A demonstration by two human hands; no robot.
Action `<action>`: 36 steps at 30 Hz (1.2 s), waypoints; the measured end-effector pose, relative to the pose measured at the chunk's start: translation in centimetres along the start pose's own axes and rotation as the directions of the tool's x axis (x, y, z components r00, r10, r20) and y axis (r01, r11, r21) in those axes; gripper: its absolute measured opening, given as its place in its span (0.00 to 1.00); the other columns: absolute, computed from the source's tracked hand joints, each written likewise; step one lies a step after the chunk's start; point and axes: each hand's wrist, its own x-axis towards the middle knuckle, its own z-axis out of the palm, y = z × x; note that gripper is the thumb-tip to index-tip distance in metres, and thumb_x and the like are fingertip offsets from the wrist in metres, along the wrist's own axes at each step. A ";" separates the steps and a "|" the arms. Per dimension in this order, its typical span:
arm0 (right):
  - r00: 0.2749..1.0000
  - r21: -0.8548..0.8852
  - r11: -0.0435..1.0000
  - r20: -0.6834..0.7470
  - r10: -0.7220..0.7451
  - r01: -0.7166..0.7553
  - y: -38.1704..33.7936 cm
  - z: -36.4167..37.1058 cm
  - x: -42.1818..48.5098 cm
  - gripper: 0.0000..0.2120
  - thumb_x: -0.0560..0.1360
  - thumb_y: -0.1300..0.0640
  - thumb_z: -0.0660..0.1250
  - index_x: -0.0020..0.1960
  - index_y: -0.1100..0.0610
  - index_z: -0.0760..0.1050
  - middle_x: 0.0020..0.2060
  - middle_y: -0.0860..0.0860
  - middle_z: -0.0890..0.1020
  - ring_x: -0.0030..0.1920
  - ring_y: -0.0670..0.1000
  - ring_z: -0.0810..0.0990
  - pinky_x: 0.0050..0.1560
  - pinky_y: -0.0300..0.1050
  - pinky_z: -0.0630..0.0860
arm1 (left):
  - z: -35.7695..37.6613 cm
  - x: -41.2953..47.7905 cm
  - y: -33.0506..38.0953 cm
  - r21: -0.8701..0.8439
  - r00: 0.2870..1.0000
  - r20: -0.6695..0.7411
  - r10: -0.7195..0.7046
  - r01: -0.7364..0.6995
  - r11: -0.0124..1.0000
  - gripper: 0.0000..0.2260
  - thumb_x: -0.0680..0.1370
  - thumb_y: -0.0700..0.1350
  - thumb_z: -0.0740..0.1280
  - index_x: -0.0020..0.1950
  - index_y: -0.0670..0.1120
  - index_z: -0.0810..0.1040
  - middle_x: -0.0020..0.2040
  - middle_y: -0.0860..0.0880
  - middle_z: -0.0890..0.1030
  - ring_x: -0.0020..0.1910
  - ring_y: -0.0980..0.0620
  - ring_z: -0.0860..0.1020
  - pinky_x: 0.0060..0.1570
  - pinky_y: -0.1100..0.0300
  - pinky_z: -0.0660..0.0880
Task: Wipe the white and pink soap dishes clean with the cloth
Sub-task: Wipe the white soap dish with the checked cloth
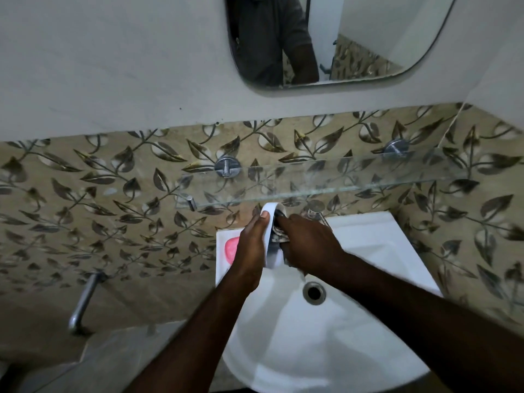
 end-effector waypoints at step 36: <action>0.915 0.863 -0.441 0.358 0.188 -0.247 0.0 -1.0 -3.2 0.16 0.74 0.60 0.65 0.58 0.68 0.77 0.47 0.62 0.82 0.38 0.55 0.83 0.36 0.46 0.79 | -3.1 1.2 -0.9 -0.367 0.969 0.219 -0.110 0.186 0.911 0.24 0.81 0.58 0.56 0.68 0.43 0.75 0.63 0.39 0.78 0.61 0.39 0.77 0.62 0.44 0.72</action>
